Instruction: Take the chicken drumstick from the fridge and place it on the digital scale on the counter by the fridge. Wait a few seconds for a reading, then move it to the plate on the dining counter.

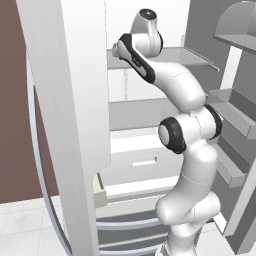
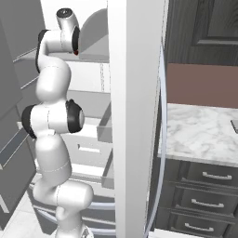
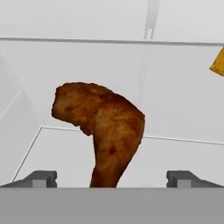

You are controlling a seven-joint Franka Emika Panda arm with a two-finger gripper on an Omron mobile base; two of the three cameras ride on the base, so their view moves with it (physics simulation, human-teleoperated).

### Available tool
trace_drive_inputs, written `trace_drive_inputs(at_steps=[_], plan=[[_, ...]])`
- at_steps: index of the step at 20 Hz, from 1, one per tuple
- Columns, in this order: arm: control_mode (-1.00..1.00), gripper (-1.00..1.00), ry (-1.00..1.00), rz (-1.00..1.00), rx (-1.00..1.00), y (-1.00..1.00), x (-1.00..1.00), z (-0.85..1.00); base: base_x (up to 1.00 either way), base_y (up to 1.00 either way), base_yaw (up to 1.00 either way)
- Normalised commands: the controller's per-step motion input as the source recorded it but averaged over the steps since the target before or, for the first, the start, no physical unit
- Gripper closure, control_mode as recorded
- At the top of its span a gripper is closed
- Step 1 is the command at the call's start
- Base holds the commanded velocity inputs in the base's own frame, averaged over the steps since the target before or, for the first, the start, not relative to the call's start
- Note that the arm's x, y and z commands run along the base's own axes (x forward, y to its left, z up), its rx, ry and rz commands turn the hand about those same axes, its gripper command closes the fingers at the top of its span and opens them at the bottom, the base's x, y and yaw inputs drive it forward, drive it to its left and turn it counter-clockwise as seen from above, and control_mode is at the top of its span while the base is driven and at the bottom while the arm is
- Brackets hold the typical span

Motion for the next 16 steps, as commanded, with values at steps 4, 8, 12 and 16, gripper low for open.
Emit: trace_drive_inputs(at_steps=[4,8,12,16], plan=[[-1.00,-1.00,0.00,0.00,0.00,0.07,0.04,-0.18,0.00,0.00,0.00],[-1.00,-1.00,-0.01,0.00,0.00,0.11,0.00,-0.24,0.00,0.00,0.00],[-1.00,-1.00,-0.01,0.00,0.00,0.10,0.00,-0.19,0.00,0.00,0.00],[-1.00,-1.00,0.00,0.00,0.00,0.03,0.00,-0.11,0.00,0.00,0.00]])
